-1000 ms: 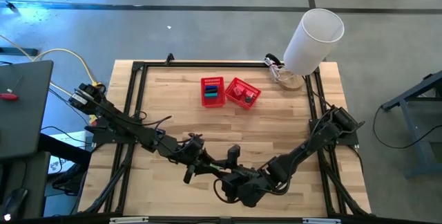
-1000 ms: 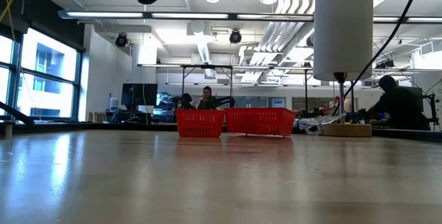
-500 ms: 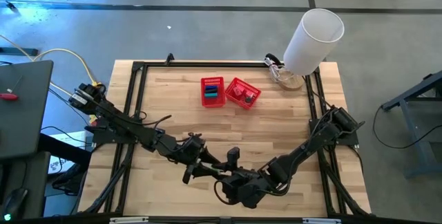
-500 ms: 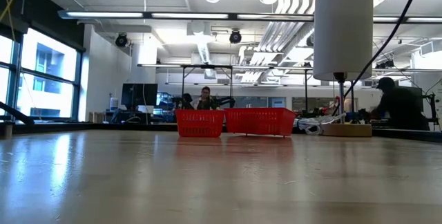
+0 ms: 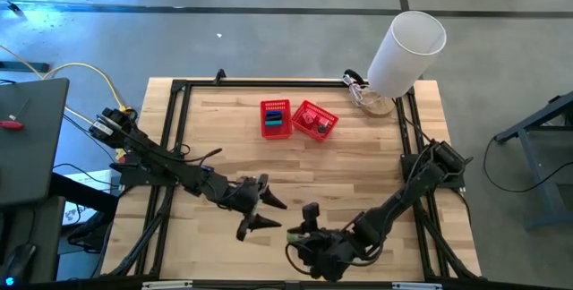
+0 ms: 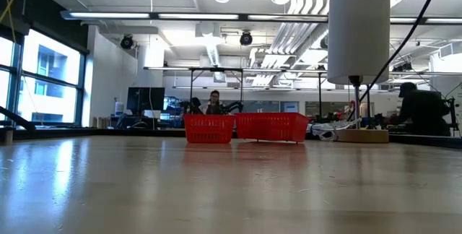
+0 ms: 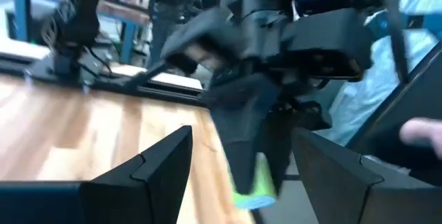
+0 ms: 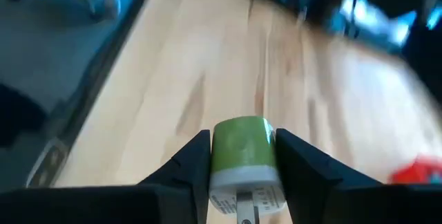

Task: Pick & Place Office items
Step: Put the green charger adapter into the right red bin

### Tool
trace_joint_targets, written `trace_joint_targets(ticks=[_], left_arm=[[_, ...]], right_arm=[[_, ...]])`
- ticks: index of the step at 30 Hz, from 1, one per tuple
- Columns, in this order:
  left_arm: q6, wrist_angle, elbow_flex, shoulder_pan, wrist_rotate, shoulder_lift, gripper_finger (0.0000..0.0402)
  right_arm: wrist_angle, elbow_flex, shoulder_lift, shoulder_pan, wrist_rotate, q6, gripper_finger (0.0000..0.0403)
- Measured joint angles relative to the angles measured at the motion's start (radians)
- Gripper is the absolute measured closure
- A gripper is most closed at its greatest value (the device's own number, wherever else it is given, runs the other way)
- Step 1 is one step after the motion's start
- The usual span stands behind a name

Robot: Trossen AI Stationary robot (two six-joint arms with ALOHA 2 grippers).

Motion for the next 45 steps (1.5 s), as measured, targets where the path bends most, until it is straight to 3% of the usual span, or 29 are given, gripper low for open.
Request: trace_joint_targets(ticks=[7, 12, 16, 25, 32, 39, 45], left_arm=[[0.126, -0.063, 0.0, 0.0, -0.095, 0.0, 0.0159], [0.119, -0.194, 0.0, 0.014, -0.191, 0.0, 0.0159], [0.101, -0.293, 0.0, 0.041, -0.213, 0.0, 0.0159], [0.129, -0.435, 0.0, 0.064, -0.212, -0.017, 0.0159], [0.128, -0.565, 0.0, 0.044, -0.211, -0.135, 0.0159], [0.139, -0.732, 0.0, 0.075, -0.211, -0.201, 0.0158], [0.14, -0.883, 0.0, 0.168, -0.211, -0.2, 0.0158]], right_arm=[[-0.306, -0.001, -0.06, -0.037, -0.116, 0.347, 0.028], [-0.54, 0.0, -0.092, -0.094, -0.164, 0.623, 0.028], [-0.69, -0.001, -0.089, -0.163, -0.226, 0.704, 0.028], [-0.734, 0.0, -0.09, -0.348, -0.366, 0.58, 0.028], [-0.784, 0.0, -0.09, -0.503, -0.438, 0.448, 0.028], [-0.79, 0.0, -0.09, -0.663, -0.447, 0.27, 0.028], [-0.772, 0.0, -0.09, -0.825, -0.469, 0.099, 0.028]])
